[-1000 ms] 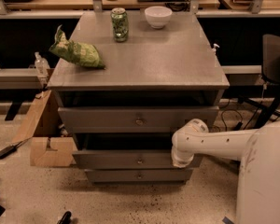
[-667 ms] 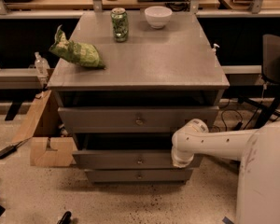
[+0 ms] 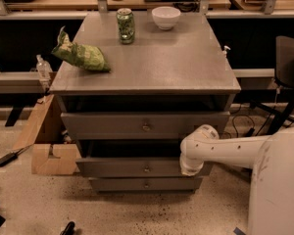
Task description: Open middle drawer
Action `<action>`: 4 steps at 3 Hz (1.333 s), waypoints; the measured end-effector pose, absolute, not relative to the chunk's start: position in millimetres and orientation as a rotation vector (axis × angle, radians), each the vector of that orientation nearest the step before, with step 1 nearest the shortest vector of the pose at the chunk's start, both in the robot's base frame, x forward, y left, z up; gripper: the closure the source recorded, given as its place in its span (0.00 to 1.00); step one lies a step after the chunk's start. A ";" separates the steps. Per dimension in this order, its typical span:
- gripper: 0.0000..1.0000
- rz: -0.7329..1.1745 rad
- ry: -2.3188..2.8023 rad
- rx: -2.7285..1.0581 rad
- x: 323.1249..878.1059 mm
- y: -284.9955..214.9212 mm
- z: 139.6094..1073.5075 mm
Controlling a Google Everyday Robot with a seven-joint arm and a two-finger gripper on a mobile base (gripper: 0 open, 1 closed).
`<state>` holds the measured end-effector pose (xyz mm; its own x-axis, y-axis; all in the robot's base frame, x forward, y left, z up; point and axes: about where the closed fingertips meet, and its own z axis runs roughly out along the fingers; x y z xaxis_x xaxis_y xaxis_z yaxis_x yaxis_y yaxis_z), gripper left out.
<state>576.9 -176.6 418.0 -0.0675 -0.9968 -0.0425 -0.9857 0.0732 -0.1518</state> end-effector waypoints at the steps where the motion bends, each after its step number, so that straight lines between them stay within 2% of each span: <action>1: 0.81 -0.124 2.198 -2.048 576.8 -176.6 418.0; 2: 0.50 -0.124 2.198 -2.048 576.8 -176.6 418.0; 4: 0.04 -0.124 2.198 -2.048 576.8 -176.6 418.0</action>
Offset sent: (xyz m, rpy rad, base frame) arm 0.0000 0.0000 0.0001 0.0000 0.0000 0.0000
